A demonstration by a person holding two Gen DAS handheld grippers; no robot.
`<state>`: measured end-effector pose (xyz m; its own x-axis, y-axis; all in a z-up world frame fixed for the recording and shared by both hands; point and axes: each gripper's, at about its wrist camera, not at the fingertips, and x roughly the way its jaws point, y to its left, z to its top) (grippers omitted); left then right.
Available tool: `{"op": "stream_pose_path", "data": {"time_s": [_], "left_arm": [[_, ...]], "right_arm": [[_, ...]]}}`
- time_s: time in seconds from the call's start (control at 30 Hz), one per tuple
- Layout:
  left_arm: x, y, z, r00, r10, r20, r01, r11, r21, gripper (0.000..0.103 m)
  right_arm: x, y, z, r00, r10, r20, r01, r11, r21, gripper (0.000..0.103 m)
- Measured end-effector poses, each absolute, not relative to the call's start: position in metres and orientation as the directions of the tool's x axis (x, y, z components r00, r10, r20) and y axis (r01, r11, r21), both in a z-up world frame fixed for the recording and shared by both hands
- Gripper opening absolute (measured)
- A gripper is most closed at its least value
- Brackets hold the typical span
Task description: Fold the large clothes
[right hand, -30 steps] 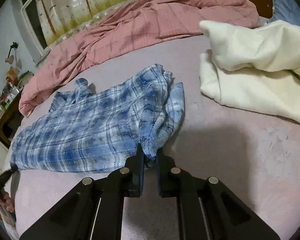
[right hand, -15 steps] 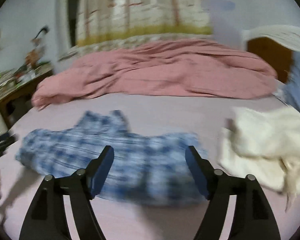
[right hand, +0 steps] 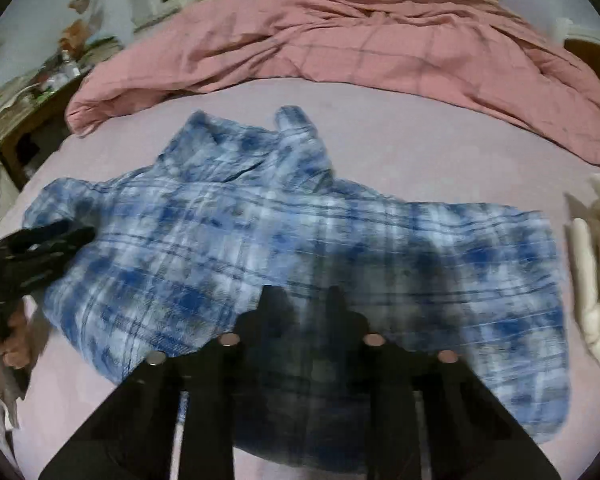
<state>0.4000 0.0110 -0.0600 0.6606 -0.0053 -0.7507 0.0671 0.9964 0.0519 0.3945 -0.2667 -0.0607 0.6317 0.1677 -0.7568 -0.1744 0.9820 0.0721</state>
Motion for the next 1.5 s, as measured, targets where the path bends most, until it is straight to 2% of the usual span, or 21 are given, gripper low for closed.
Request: {"op": "stream_pose_path", "data": {"time_s": [0.03, 0.07, 0.17, 0.3, 0.4, 0.5, 0.57, 0.67, 0.73, 0.83, 0.9, 1.13, 1.3, 1.43, 1.5], "left_arm": [[0.396, 0.007, -0.058, 0.666, 0.001, -0.746, 0.072, 0.995, 0.066, 0.049], [0.392, 0.004, -0.057, 0.670, 0.013, -0.742, 0.075, 0.994, 0.085, 0.048], [0.372, -0.002, -0.057, 0.697, 0.047, -0.715, 0.067, 0.989, 0.131, 0.048], [0.353, 0.001, -0.059, 0.684, 0.031, -0.729, 0.065, 0.993, 0.103, 0.048], [0.343, 0.001, -0.051, 0.706, 0.013, -0.708, 0.076, 0.993, 0.094, 0.045], [0.345, -0.004, -0.034, 0.693, -0.063, -0.718, 0.112, 0.993, 0.021, 0.045], [0.349, -0.013, -0.022, 0.682, -0.051, -0.730, 0.109, 0.993, 0.033, 0.046], [0.360, -0.026, -0.016, 0.640, -0.059, -0.766, 0.113, 0.993, 0.018, 0.053], [0.372, -0.029, -0.023, 0.616, -0.044, -0.787, 0.087, 0.996, 0.012, 0.053], [0.398, -0.023, -0.041, 0.590, -0.022, -0.807, 0.034, 0.999, -0.003, 0.053], [0.422, -0.015, -0.048, 0.584, -0.039, -0.811, 0.009, 0.999, -0.042, 0.053], [0.483, -0.008, -0.062, 0.547, -0.018, -0.837, -0.036, 0.998, -0.045, 0.047], [0.438, -0.016, -0.057, 0.608, -0.014, -0.794, 0.014, 1.000, -0.007, 0.045], [0.390, -0.016, -0.048, 0.612, -0.126, -0.781, 0.095, 0.992, -0.085, 0.044], [0.375, -0.018, -0.051, 0.609, -0.099, -0.787, 0.107, 0.993, -0.043, 0.044]], "right_arm": [[0.394, -0.264, -0.062, 0.634, 0.169, -0.754, -0.183, 0.981, 0.066, 0.022], [0.391, -0.262, -0.062, 0.629, 0.181, -0.756, -0.199, 0.978, 0.069, 0.022], [0.387, -0.261, -0.068, 0.589, 0.207, -0.781, -0.209, 0.973, 0.100, 0.022], [0.384, -0.255, -0.071, 0.589, 0.172, -0.790, -0.215, 0.975, 0.051, 0.022], [0.381, -0.257, -0.070, 0.607, 0.178, -0.775, -0.201, 0.977, 0.068, 0.022], [0.376, -0.266, -0.060, 0.656, 0.213, -0.724, -0.191, 0.975, 0.115, 0.010], [0.372, -0.269, -0.050, 0.679, 0.243, -0.693, -0.207, 0.969, 0.137, 0.008], [0.371, -0.273, -0.043, 0.642, 0.315, -0.699, -0.237, 0.948, 0.210, 0.006], [0.375, -0.275, -0.047, 0.617, 0.333, -0.713, -0.221, 0.943, 0.250, 0.006], [0.385, -0.267, -0.067, 0.573, 0.254, -0.779, -0.193, 0.966, 0.172, 0.006], [0.387, -0.265, -0.072, 0.581, 0.246, -0.776, -0.198, 0.967, 0.158, 0.006], [0.387, -0.271, -0.073, 0.580, 0.271, -0.768, -0.190, 0.962, 0.196, 0.006], [0.388, -0.269, -0.075, 0.588, 0.269, -0.763, -0.194, 0.962, 0.191, 0.006], [0.388, -0.267, -0.074, 0.593, 0.256, -0.763, -0.196, 0.965, 0.171, 0.006], [0.387, -0.265, -0.074, 0.597, 0.247, -0.763, -0.199, 0.967, 0.157, 0.006]]}}
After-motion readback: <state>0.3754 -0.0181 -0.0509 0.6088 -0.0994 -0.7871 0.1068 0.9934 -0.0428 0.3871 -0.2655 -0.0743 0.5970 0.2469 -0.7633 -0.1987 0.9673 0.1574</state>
